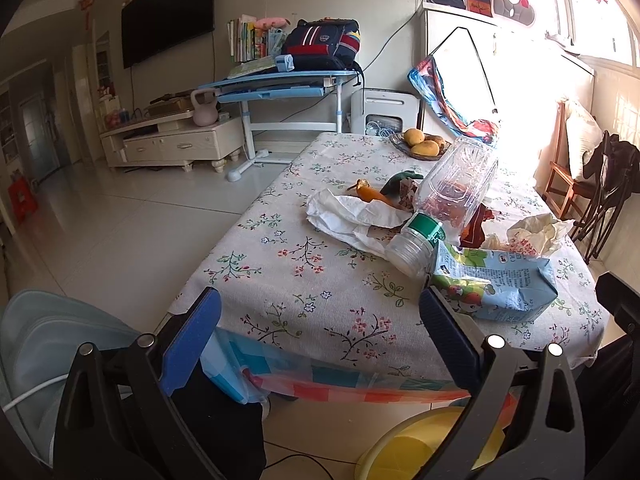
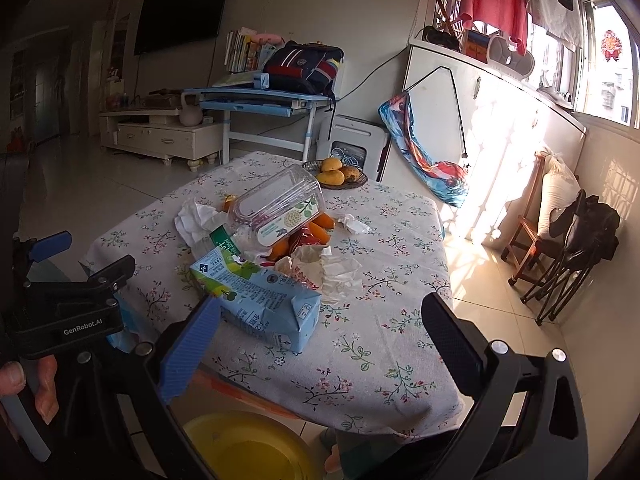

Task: Collect trash
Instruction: 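Move the left tool toward the clear plastic water bottle on the table, then close the left tool around the clear plastic water bottle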

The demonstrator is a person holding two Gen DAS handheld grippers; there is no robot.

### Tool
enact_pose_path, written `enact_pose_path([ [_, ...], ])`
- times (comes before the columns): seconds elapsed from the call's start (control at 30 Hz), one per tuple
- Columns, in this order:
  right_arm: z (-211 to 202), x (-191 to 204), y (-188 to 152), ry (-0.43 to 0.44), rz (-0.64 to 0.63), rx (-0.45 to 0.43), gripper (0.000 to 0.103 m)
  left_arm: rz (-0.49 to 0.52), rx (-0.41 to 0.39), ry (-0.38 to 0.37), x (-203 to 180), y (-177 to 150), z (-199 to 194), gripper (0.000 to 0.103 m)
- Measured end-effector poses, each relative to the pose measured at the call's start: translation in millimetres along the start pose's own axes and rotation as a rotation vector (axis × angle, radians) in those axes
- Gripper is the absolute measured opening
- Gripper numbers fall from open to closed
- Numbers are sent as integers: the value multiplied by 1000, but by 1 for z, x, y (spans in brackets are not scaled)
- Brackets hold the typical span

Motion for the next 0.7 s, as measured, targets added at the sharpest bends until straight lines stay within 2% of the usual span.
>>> enact_pose_path([
  [0.37,5,0,-2,18,-9,25,97,25,2,-41,-8,5,0,96],
  [0.7,19,-22,-14,20,66,91,97,93,6,-127,-35,45,22,96],
])
Point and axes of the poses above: each gripper's, at about its wrist camera, not at the fingertips, and z roughly the way its jaws point, x to its left, y to its top, the point moved 6 cm from there along z, roughly the way its jaws point, and after that the axes turned 1 degree about -x, right-handed, at the moved point
